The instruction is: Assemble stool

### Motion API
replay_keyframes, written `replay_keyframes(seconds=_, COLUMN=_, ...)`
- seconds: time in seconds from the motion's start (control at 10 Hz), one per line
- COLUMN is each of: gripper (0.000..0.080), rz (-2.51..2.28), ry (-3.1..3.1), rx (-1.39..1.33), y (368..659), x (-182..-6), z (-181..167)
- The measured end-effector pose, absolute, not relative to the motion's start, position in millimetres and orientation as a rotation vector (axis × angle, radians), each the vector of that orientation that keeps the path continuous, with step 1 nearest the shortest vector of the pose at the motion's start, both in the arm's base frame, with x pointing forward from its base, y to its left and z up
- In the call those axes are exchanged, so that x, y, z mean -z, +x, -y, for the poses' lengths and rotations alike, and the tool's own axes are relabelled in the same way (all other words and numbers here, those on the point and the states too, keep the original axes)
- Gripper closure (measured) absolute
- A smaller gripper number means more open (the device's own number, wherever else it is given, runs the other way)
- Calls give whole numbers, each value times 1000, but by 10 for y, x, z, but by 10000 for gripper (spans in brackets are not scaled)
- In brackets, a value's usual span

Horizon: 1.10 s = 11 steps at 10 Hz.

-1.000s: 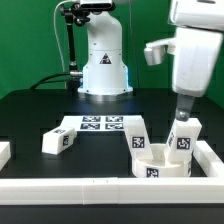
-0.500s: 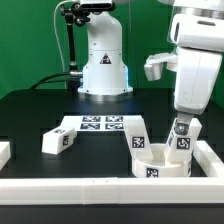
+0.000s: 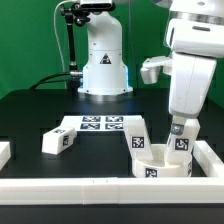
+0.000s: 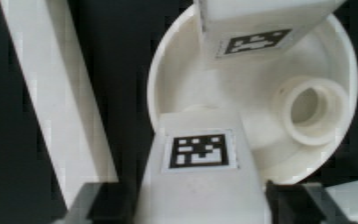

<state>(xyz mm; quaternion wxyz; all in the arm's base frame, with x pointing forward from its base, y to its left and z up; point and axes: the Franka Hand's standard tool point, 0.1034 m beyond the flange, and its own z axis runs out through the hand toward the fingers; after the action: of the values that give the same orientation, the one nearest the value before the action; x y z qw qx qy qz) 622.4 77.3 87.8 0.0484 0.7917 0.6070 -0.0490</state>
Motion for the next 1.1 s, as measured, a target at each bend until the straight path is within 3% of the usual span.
replay_keyframes(seconds=0.6, gripper=461, rz=-1774, ry=2468, rx=145, y=6228, x=-878, z=-742)
replay_keyframes(seconds=1.1, gripper=461, rz=-1301, ry=2747, rx=106, y=6238, x=-872, z=-680)
